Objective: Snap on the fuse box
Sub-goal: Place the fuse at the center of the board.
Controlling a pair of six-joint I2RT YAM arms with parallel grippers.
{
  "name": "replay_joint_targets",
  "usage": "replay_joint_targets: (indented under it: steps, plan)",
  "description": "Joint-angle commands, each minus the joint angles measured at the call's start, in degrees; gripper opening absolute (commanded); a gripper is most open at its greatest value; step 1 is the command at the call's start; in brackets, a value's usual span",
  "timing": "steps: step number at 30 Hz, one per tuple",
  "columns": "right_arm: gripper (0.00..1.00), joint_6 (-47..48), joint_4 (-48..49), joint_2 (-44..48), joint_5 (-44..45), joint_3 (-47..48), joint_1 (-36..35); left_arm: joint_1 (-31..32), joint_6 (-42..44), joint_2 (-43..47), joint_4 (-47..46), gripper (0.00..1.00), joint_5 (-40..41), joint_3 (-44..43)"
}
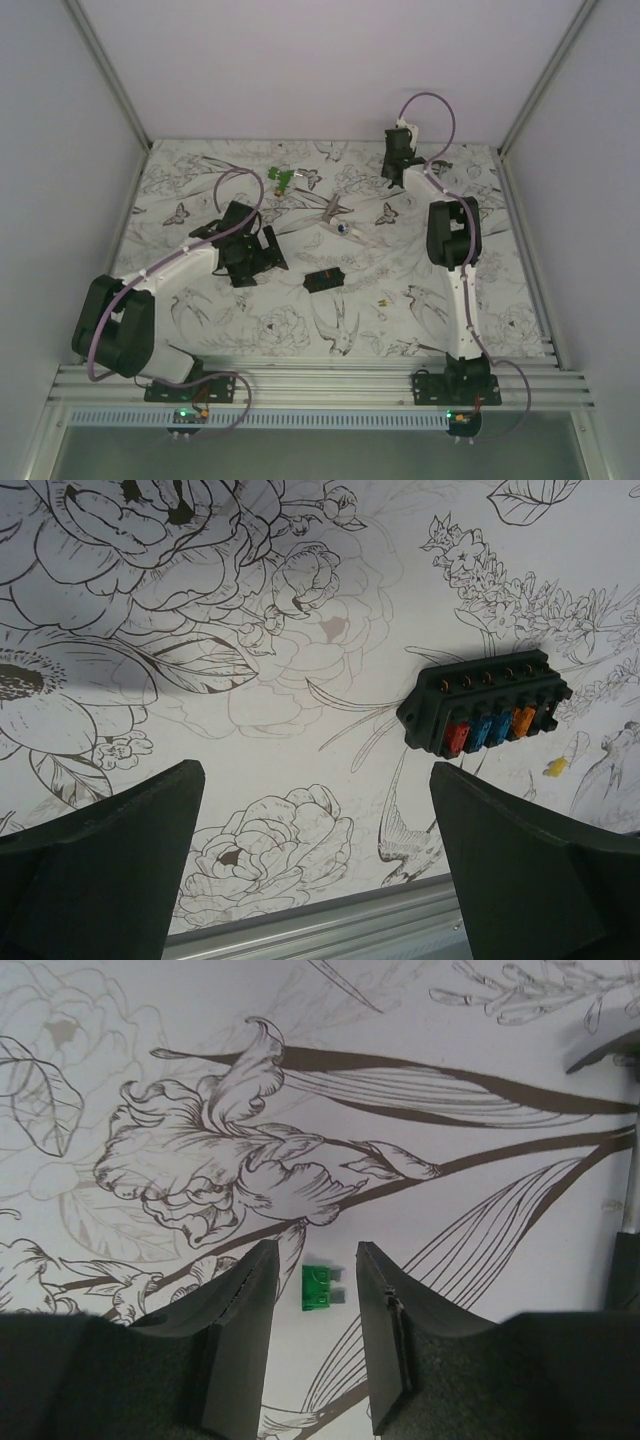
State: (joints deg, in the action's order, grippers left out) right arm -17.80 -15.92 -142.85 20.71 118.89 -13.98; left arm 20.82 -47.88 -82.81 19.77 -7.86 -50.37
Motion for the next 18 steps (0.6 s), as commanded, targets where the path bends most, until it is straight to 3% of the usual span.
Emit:
replay_joint_targets:
  steps: [1,11,18]
  plan:
    - [0.42,-2.26,-5.13,-1.64,1.81,2.53,0.61,-0.52,1.03,-0.75,2.18,1.00,-1.45,-1.16]
    - [0.27,-4.74,-8.60,2.09,-2.74,-4.14,0.65,-0.60,0.38,0.34,2.19,1.00,-2.70,-0.46]
    - [0.24,-7.40,-7.36,13.69,-5.49,-22.86,-0.10,-0.54,-0.58,3.49,2.29,1.00,-3.95,0.95]
